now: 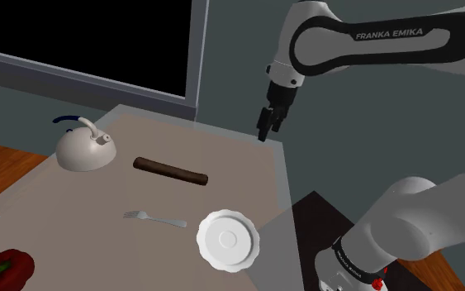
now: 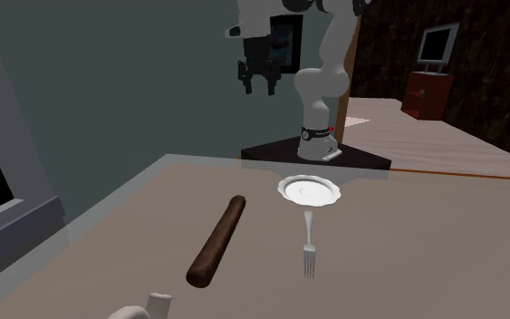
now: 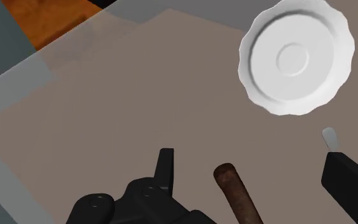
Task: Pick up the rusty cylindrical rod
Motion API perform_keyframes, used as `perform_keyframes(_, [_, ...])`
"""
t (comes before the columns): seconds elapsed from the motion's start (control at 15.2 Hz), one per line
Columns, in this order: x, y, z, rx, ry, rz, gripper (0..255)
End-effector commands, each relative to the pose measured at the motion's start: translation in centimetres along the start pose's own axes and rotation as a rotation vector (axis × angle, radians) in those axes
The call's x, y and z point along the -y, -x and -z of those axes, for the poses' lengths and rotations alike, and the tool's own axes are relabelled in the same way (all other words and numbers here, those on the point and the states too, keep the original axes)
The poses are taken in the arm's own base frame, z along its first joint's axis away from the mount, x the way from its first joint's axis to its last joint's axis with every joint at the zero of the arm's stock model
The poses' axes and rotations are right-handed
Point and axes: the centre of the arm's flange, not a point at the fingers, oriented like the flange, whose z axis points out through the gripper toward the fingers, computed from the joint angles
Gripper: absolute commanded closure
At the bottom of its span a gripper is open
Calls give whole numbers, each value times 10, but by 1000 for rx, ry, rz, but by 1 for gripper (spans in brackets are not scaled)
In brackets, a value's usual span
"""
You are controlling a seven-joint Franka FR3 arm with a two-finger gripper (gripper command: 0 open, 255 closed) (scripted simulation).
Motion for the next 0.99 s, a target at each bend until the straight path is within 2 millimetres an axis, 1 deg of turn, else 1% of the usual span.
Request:
perform_keyframes(0.0, [5, -19, -19, -8, 2, 23, 0])
perform_keyframes(0.46, [24, -86, -75, -29, 11, 103, 0])
perform_keyframes(0.92, [48, -153, -131, -49, 19, 183, 0])
